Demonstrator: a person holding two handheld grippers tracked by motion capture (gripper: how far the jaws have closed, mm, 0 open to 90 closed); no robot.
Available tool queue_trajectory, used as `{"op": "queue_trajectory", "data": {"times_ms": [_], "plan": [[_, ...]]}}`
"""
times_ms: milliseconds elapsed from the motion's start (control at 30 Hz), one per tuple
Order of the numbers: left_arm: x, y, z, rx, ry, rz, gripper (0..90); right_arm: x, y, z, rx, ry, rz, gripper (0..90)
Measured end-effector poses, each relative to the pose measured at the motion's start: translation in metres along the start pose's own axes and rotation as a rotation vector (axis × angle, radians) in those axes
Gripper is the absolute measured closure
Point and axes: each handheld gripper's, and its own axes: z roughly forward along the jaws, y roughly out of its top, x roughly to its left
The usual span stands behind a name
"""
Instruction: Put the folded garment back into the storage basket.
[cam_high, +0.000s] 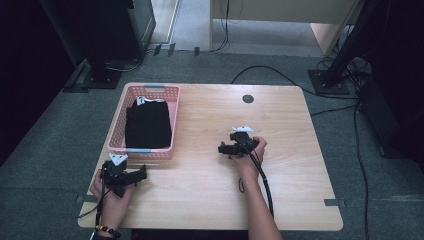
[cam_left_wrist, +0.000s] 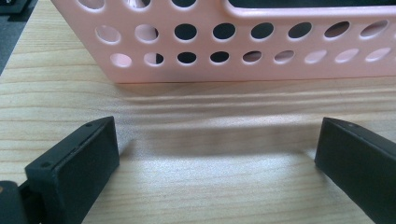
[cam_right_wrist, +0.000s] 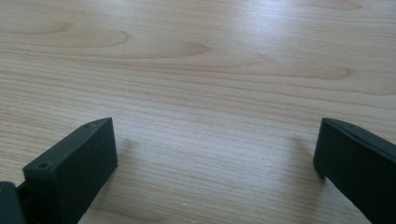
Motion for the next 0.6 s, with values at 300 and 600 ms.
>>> {"op": "queue_trajectory", "data": {"times_ms": [300, 600], "plan": [[0.0, 0.0, 0.0, 0.0, 0.0, 0.0, 0.0, -0.011, -0.006, -0.004, -0.012, -0.013, 0.013, 0.0], [0.0, 0.0, 0.0, 0.0, 0.0, 0.0, 0.0, -0.022, -0.011, -0.009, -0.016, -0.027, 0.032, 0.0]]}}
